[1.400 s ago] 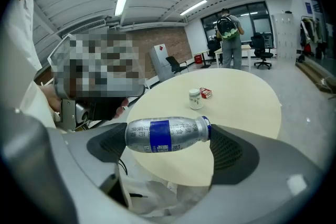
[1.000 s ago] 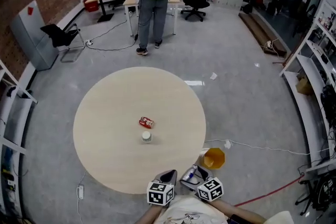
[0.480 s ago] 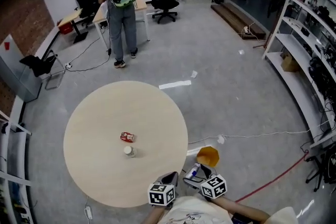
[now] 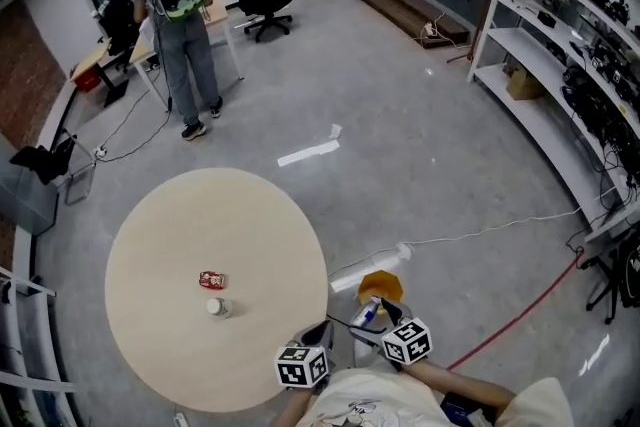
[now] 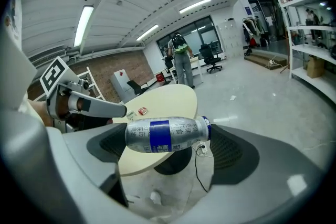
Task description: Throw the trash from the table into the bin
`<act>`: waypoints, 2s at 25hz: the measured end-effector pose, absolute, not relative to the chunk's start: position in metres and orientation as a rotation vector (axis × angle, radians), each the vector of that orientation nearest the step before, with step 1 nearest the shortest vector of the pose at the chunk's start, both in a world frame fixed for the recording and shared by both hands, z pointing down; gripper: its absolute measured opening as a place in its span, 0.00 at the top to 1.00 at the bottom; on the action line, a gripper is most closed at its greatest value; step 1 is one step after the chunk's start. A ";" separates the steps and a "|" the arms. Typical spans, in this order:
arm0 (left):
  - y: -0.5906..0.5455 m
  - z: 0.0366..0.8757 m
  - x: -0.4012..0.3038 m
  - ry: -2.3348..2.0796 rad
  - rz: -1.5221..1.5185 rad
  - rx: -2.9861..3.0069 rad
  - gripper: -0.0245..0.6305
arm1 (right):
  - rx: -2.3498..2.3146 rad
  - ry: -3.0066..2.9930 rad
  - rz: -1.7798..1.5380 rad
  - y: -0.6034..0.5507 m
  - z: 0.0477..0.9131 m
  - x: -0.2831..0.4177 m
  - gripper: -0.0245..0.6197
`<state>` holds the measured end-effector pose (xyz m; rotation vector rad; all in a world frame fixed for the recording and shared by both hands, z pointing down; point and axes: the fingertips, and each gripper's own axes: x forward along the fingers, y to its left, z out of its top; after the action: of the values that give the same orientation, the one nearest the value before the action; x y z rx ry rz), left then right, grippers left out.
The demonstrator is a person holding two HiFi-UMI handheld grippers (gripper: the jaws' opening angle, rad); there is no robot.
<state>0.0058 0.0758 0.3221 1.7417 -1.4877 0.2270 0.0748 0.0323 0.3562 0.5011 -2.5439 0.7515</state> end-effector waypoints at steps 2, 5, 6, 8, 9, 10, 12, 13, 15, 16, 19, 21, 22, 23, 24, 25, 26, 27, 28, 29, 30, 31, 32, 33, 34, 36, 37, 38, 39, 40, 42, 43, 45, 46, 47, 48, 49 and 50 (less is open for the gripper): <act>0.072 0.319 0.005 -1.487 0.241 1.727 0.95 | 0.520 -2.538 0.778 0.023 0.359 0.078 0.19; 0.066 0.315 0.005 -1.481 0.270 1.712 0.95 | 0.544 -2.522 0.828 0.011 0.364 0.080 0.19; 0.064 0.314 0.005 -1.477 0.274 1.707 0.95 | 0.549 -2.516 0.842 0.007 0.367 0.081 0.19; 0.058 0.316 0.007 -1.463 0.275 1.691 0.95 | 0.555 -2.504 0.864 0.001 0.374 0.085 0.19; 0.055 0.318 0.009 -1.453 0.276 1.684 0.95 | 0.557 -2.497 0.876 -0.002 0.379 0.087 0.19; 0.052 0.320 0.012 -1.442 0.277 1.679 0.95 | 0.562 -2.491 0.890 -0.005 0.384 0.090 0.19; 0.045 0.326 0.020 -1.422 0.283 1.676 0.95 | 0.574 -2.480 0.917 -0.015 0.396 0.097 0.19; 0.040 0.330 0.024 -1.413 0.287 1.674 0.95 | 0.580 -2.474 0.929 -0.021 0.403 0.099 0.19; 0.026 0.342 0.027 -1.387 0.302 1.675 0.95 | 0.593 -2.458 0.945 -0.037 0.421 0.100 0.19; 0.016 0.351 0.028 -1.372 0.311 1.681 0.95 | 0.602 -2.448 0.947 -0.048 0.433 0.099 0.19; -0.005 0.374 0.039 -1.316 0.346 1.699 0.95 | 0.627 -2.396 0.969 -0.066 0.470 0.106 0.19; -0.009 0.382 0.053 -1.280 0.356 1.696 0.95 | 0.633 -2.350 0.987 -0.066 0.488 0.119 0.19; -0.013 0.385 0.059 -1.268 0.354 1.694 0.95 | 0.636 -2.332 0.989 -0.068 0.495 0.125 0.19; -0.017 0.388 0.064 -1.259 0.352 1.689 0.95 | 0.639 -2.316 0.991 -0.072 0.502 0.130 0.19; -0.020 0.391 0.065 -1.255 0.350 1.681 0.95 | 0.637 -2.305 0.996 -0.074 0.508 0.132 0.19; -0.022 0.394 0.065 -1.253 0.348 1.670 0.95 | 0.630 -2.299 1.003 -0.075 0.514 0.130 0.19; -0.022 0.396 0.064 -1.251 0.346 1.658 0.95 | 0.619 -2.295 1.008 -0.074 0.517 0.128 0.19; -0.021 0.399 0.064 -1.246 0.348 1.649 0.95 | 0.605 -2.292 1.009 -0.072 0.520 0.126 0.19; -0.019 0.404 0.065 -1.241 0.355 1.643 0.95 | 0.590 -2.290 1.004 -0.070 0.522 0.125 0.19; -0.017 0.411 0.067 -1.236 0.369 1.639 0.95 | 0.575 -2.290 0.996 -0.068 0.526 0.125 0.19; -0.015 0.417 0.069 -1.233 0.386 1.640 0.95 | 0.561 -2.288 0.989 -0.066 0.531 0.125 0.19; -0.015 0.423 0.073 -1.231 0.398 1.646 0.95 | 0.553 -2.284 0.983 -0.065 0.538 0.128 0.19; -0.017 0.429 0.078 -1.226 0.403 1.659 0.95 | 0.551 -2.278 0.978 -0.068 0.546 0.132 0.19; -0.023 0.436 0.083 -1.219 0.403 1.677 0.95 | 0.556 -2.271 0.972 -0.075 0.555 0.136 0.19; -0.031 0.445 0.086 -1.209 0.402 1.694 0.95 | 0.565 -2.264 0.965 -0.084 0.564 0.138 0.19; -0.042 0.466 0.089 -1.185 0.401 1.703 0.95 | 0.582 -2.254 0.946 -0.100 0.582 0.138 0.19; -0.044 0.474 0.088 -1.176 0.400 1.696 0.95 | 0.584 -2.249 0.941 -0.104 0.590 0.136 0.19; -0.045 0.480 0.087 -1.171 0.401 1.687 0.95 | 0.581 -2.243 0.942 -0.107 0.598 0.134 0.19; -0.046 0.485 0.087 -1.168 0.404 1.684 0.95 | 0.581 -2.235 0.945 -0.109 0.606 0.133 0.19; -0.048 0.490 0.088 -1.162 0.409 1.686 0.95 | 0.586 -2.224 0.949 -0.112 0.614 0.133 0.19; -0.052 0.501 0.090 -1.146 0.419 1.691 0.95 | 0.606 -2.201 0.953 -0.118 0.630 0.136 0.19; -0.054 0.508 0.089 -1.139 0.422 1.689 0.95 | 0.614 -2.191 0.954 -0.121 0.638 0.136 0.19; -0.060 0.525 0.086 -1.133 0.428 1.680 0.95 | 0.624 -2.169 0.956 -0.125 0.658 0.134 0.19; -0.063 0.534 0.084 -1.131 0.435 1.676 0.95 | 0.626 -2.158 0.954 -0.127 0.669 0.133 0.19; -0.065 0.545 0.082 -1.127 0.446 1.670 0.95 | 0.626 -2.146 0.949 -0.128 0.680 0.133 0.19; -0.067 0.556 0.081 -1.126 0.454 1.663 0.95 | 0.624 -2.134 0.944 -0.128 0.692 0.133 0.19; -0.070 0.567 0.079 -1.133 0.454 1.657 0.95 | 0.619 -2.123 0.939 -0.128 0.705 0.132 0.19; -0.074 0.579 0.076 -1.149 0.451 1.654 0.95 | 0.614 -2.114 0.935 -0.128 0.717 0.130 0.19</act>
<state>0.0762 -0.0736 0.5787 1.6537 -1.1486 0.4513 0.1303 -0.1280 0.7168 0.6138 -2.1143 0.9352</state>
